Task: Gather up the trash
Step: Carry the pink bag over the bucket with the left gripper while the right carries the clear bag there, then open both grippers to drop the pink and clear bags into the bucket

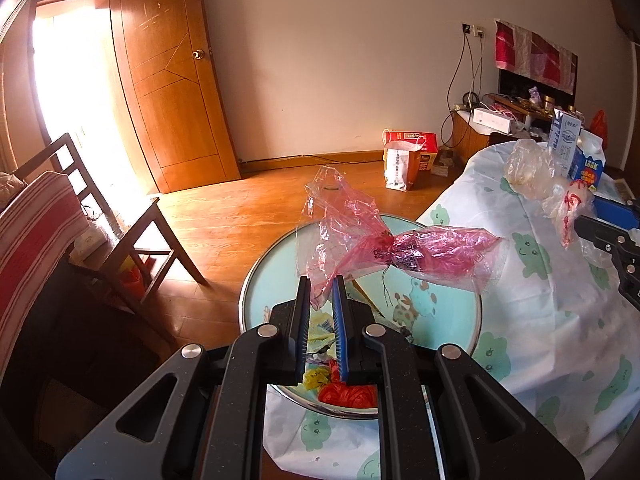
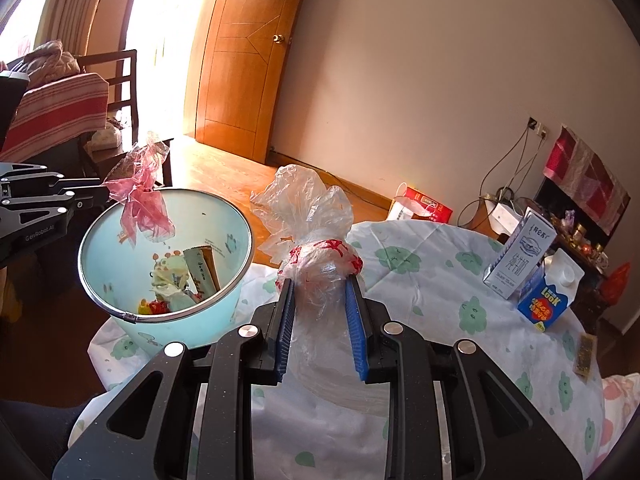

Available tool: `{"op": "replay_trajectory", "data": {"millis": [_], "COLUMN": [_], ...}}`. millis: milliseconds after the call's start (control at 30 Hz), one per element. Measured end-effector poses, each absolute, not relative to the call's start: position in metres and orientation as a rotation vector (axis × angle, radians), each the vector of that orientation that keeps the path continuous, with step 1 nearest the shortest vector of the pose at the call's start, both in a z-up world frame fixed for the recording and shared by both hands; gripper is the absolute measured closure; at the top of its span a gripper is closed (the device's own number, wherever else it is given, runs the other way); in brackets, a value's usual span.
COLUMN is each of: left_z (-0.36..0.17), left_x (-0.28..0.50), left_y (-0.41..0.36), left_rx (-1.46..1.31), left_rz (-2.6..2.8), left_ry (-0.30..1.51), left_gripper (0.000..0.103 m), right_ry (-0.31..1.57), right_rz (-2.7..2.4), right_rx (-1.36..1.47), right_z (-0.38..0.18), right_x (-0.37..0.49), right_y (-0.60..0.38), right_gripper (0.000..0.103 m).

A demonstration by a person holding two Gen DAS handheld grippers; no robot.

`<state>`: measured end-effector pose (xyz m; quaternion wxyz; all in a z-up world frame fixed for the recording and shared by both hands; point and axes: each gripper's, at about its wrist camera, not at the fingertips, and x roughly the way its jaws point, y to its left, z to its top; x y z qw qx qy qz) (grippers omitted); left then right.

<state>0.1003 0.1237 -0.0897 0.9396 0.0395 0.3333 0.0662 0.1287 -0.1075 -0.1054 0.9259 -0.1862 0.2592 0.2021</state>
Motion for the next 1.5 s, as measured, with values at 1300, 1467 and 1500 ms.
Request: {"op": "replay_trajectory", "data": {"millis": [1300,1467,1500], "left_z": [-0.089,-0.091,-0.092], "left_x": [0.094,0.095,0.095], "left_y": [0.176,0.179,0.179], "left_rx": [0.061,0.052,0.051], "left_rz": [0.282,0.288,0.289], "left_ry": [0.695,0.7,0.702], "left_gripper": [0.092,0.092,0.092], "right_ry": [0.531,0.528,0.529], "right_rz": [0.518,0.524,0.525], "right_rx": [-0.449,-0.457,-0.46], "right_z": [-0.108,-0.107,-0.107], "right_x": [0.136,0.135,0.135], "right_y": [-0.041,-0.036,-0.035], "right_gripper": [0.077,0.077,0.077]}}
